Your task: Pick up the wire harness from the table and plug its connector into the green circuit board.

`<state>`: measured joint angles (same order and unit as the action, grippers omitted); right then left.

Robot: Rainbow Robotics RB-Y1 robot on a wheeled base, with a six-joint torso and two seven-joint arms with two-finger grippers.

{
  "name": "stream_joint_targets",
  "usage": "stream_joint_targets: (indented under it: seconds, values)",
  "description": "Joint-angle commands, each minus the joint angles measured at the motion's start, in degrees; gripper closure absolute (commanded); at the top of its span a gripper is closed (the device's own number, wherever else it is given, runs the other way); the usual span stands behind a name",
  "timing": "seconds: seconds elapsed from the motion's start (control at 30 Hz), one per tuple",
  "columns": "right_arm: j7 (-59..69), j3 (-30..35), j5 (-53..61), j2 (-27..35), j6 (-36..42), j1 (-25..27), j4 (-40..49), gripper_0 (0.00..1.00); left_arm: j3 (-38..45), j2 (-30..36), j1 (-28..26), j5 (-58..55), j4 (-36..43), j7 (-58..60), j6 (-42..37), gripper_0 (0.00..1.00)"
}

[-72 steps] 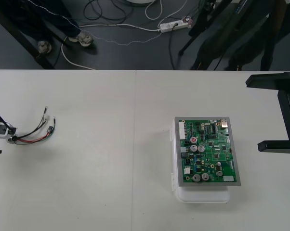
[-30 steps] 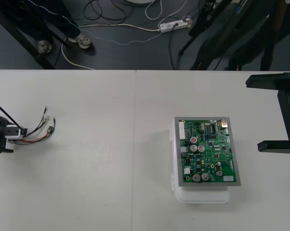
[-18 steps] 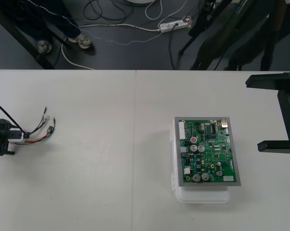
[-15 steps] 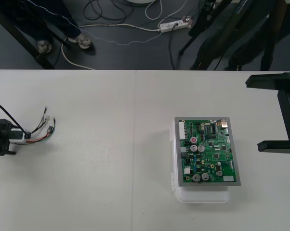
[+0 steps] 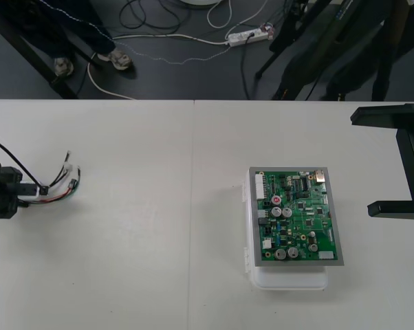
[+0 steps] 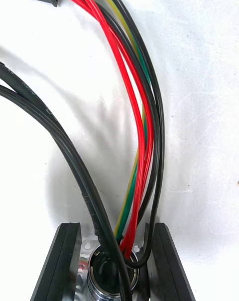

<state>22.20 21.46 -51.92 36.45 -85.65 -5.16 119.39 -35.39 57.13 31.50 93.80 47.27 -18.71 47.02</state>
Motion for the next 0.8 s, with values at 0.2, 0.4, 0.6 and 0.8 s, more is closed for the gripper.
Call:
stream_joint_targets:
  seconds: [0.2,0.4,0.6,0.8]
  values:
    - [-1.02,0.86,-0.2,-0.5,-0.31,0.59,1.29,0.0,-0.38,-0.44,4.89,0.33,1.16,0.69,-2.02,1.0]
    - [-1.02,0.86,-0.2,-0.5,-0.31,0.59,1.29,0.0,-0.38,-0.18,7.61,-2.04,2.21,1.13,1.67,1.0]
    - [-1.02,0.86,-0.2,-0.5,-0.31,0.59,1.29,0.0,0.06,-0.09,10.25,-8.81,3.97,2.71,12.39,1.0]
    - [-1.02,0.86,-0.2,-0.5,-0.31,0.59,1.29,0.0,5.24,0.0,10.34,-11.18,8.98,3.68,19.51,1.0]
